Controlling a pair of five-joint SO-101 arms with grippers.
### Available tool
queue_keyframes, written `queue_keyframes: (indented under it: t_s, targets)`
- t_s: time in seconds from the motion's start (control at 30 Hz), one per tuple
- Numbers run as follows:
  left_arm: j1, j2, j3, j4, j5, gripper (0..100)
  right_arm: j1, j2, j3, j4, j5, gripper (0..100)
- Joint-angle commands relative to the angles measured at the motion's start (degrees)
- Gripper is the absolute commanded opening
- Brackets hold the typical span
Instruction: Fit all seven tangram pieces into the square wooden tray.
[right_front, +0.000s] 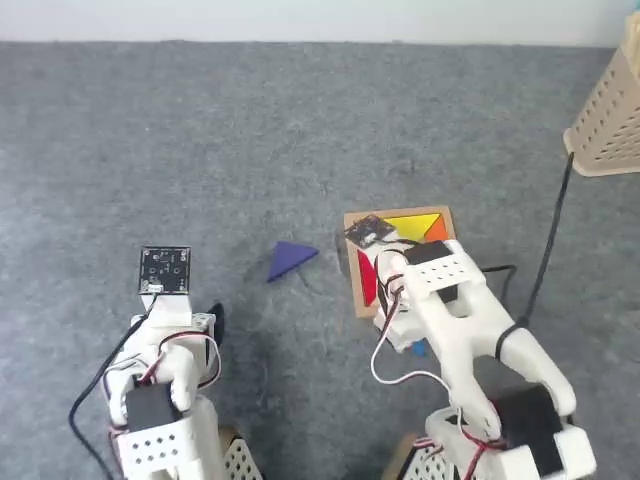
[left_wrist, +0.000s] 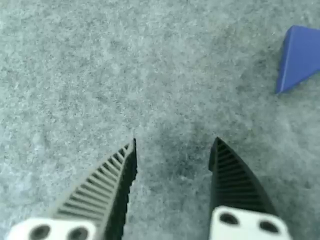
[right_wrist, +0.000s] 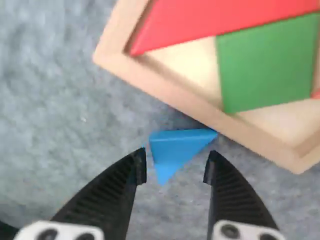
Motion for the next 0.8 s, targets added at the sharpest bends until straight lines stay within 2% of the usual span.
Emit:
queue_keyframes:
  t_s: [0.0,0.17,0.3,0.67,0.77]
  targets:
    - [-0.26,-0.97,-0.22,0.35,0.44,23,-0.75,0.13,-4.57,0.57,-11.16,18.0]
    - [-0.26,-0.97,-0.22,0.35,0.44,23,-0.75,0.13,-3.96,-1.71,-19.60,17.0]
    - [-0.26,-0.97,-0.22,0.35,0.44,23,-0.84,0.13,-0.35,-4.88,-19.69,16.9]
    - [-0.26,-0.97,-0.22,0.35,0.44,23,-0.75,0.22,1.49,-5.32,-19.78,16.8]
    - [-0.26,-0.97,-0.22,0.35,0.44,23,-0.75,0.22,2.55,-6.37,-19.69,12.5]
